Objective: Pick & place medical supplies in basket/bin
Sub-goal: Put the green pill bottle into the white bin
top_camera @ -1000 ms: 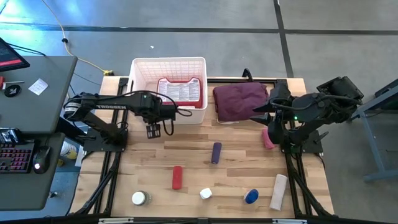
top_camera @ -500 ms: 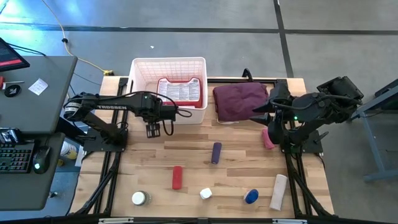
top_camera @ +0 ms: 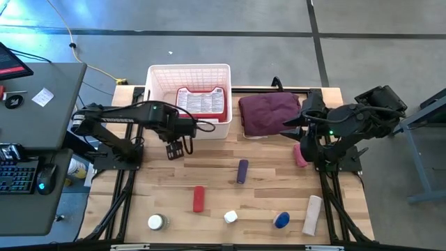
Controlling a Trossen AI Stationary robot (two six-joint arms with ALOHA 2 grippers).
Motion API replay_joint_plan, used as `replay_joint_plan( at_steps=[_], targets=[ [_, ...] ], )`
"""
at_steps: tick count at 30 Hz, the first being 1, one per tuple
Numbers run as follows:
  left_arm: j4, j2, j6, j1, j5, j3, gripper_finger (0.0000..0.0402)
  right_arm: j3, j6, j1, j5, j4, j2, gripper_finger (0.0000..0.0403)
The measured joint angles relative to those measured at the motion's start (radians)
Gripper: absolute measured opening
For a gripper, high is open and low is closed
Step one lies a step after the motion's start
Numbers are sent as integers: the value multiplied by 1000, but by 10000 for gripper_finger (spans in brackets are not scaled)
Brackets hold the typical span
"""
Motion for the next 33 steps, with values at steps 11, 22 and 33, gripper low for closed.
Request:
replay_joint_plan(
  at_steps=[11,22,33],
  targets=[
    [17,-2,-352,-112,54,203,277,0,62,-54,-64,-15,74,139],
    [-32,-5,-291,-379,245,207,277,-1,22,-105,-161,-14,127,139],
    [-19,-9,-289,-689,193,207,277,-1,61,-125,-93,30,139,139]
  ],
)
